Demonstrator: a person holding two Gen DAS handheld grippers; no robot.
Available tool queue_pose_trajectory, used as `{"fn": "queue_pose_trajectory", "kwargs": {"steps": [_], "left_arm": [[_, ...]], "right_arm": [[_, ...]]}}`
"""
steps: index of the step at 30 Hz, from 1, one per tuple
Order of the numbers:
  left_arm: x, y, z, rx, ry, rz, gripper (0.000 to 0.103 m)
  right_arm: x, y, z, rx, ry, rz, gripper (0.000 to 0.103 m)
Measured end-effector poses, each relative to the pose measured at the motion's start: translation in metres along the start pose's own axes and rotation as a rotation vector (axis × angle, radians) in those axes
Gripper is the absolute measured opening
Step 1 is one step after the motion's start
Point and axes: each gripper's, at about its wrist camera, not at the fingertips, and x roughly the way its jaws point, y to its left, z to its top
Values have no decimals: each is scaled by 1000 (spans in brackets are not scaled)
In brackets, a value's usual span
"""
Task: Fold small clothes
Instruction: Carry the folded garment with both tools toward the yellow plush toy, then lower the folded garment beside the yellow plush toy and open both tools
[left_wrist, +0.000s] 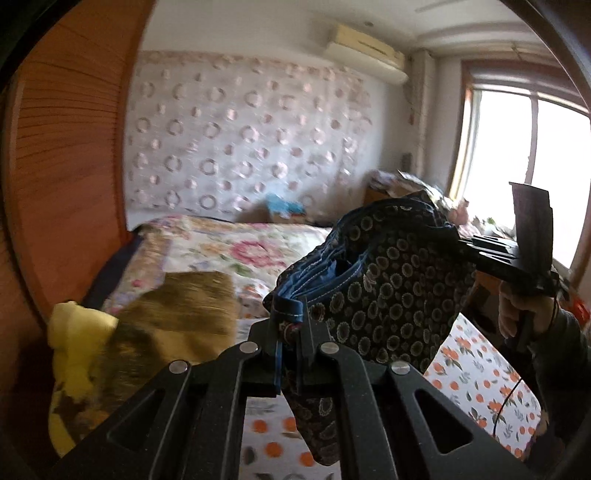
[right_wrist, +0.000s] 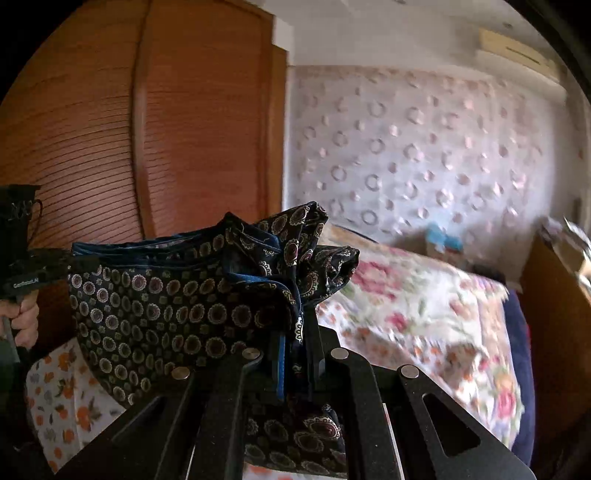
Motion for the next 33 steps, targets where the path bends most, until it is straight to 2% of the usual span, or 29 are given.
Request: {"fn": "queue_pose_trajectory", "kwargs": {"steps": [8,11,15,21,25,26,27,28,29,33], "left_arm": [[-23,55,-16,-85,-45,132,5],[-20,76,-31,-135,-20,171,5],[-11,98,-51,-152,28,232,5],[-8,122,-72,-192,74,278,5],[-6,126,-81,-200,103,295,5],[-4,128,-83,-204,110,296,5],[-3,130,-85,-207,117,300,5],[-2,130,-86,-210,121,304,5],[-4,131,-88,-212,124,307,5],[-4,133,-93,-213,127,322,5]], "right_arm": [[81,17,49,-201,22,101,7],[121,29,61,-258,42,131,7],[172,49,67,-342,70,151,7],[239,62,70,-372,105,166,8],[258,61,73,-342,90,136,11],[256,64,77,-326,91,122,15],[258,59,79,-299,94,112,28],[262,56,80,-270,97,115,47],[258,53,79,-249,95,118,59],[252,38,62,-210,120,130,59]]}}
